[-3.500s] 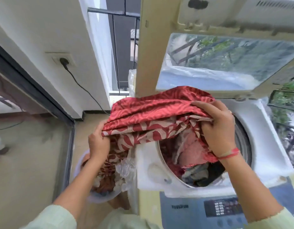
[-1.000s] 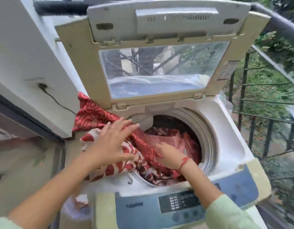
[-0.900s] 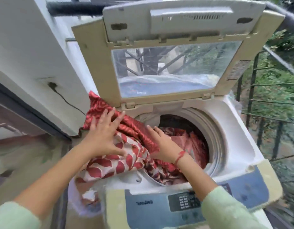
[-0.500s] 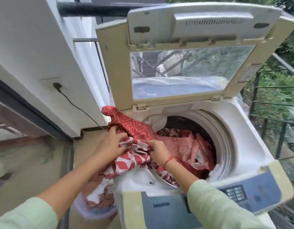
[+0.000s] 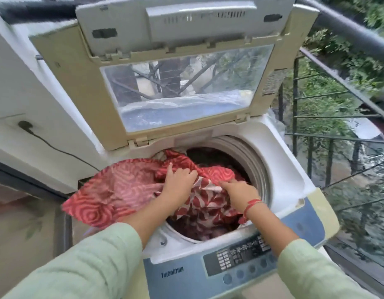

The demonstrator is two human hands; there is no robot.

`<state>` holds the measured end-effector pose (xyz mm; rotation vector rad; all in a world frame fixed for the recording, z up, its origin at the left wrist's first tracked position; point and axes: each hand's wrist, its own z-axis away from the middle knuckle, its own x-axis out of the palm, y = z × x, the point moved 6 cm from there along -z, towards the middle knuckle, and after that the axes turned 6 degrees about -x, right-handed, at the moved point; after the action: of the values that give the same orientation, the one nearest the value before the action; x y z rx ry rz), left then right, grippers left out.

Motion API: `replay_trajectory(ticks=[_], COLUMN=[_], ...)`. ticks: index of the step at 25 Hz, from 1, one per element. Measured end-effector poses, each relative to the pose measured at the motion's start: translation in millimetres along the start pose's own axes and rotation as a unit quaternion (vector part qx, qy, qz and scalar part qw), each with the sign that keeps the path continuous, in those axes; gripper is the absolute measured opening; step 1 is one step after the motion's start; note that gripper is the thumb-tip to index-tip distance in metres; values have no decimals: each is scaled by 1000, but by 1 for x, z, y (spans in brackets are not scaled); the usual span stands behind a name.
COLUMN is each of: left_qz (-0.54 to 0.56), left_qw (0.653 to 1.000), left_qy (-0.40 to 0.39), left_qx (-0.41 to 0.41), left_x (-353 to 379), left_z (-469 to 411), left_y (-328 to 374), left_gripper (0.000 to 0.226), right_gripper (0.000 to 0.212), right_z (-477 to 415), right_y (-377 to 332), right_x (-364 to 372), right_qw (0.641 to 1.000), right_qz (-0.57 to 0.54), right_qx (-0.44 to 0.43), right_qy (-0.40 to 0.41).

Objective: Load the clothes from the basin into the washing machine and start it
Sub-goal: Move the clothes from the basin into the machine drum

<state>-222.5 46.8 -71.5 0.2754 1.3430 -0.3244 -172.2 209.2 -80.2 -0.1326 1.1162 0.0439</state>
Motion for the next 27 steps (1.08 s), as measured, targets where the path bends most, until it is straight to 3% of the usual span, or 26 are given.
replay_trajectory(ticks=[2, 4, 6, 8, 10, 12, 13, 17, 19, 20, 23, 26, 27], left_qz=[-53, -98, -113, -69, -57, -142, -186, -227, -156, -95, 67, 139, 161], left_qw=[996, 977, 940, 920, 944, 971, 967, 923, 921, 925, 924, 922, 909], left_qy=[-70, -189, -321, -386, -326, -186, -164, -311, -356, -364, -325, -298, -334], left_qx=[3, 7, 1, -7, 10, 51, 62, -7, -18, -61, -188, -205, -191], left_x=[42, 76, 92, 87, 59, 30, 24, 53, 72, 79, 102, 132, 149], left_z=[3, 14, 23, 23, 12, 4, 5, 22, 22, 20, 2, -25, -30], left_y=[-2, -8, -15, -18, -18, -21, -26, -56, -43, -37, -34, -45, -43], left_gripper=[28, 35, 43, 54, 58, 65, 69, 44, 34, 33, 42, 58, 76], right_gripper=[45, 37, 37, 34, 37, 42, 46, 59, 69, 81, 116, 131, 132], right_z=[-1, -5, -14, -23, -29, -32, -35, -53, -61, -67, -89, -109, -110], right_y=[4, 1, 6, 20, 30, 33, 34, 34, 35, 38, 48, 55, 54], right_x=[40, 50, 38, 21, 12, 13, 13, 23, 28, 32, 47, 76, 87], right_qw=[988, 979, 987, 994, 994, 988, 986, 976, 968, 966, 967, 957, 950], right_qz=[14, 6, 4, 11, -9, -40, -40, 22, 58, 66, 26, -18, -5], right_qx=[-3, -19, -21, -12, -28, -48, -50, -53, -51, -42, 18, 53, 49], right_qy=[-151, -202, -161, -104, -109, -140, -156, -209, -239, -247, -253, -285, -307])
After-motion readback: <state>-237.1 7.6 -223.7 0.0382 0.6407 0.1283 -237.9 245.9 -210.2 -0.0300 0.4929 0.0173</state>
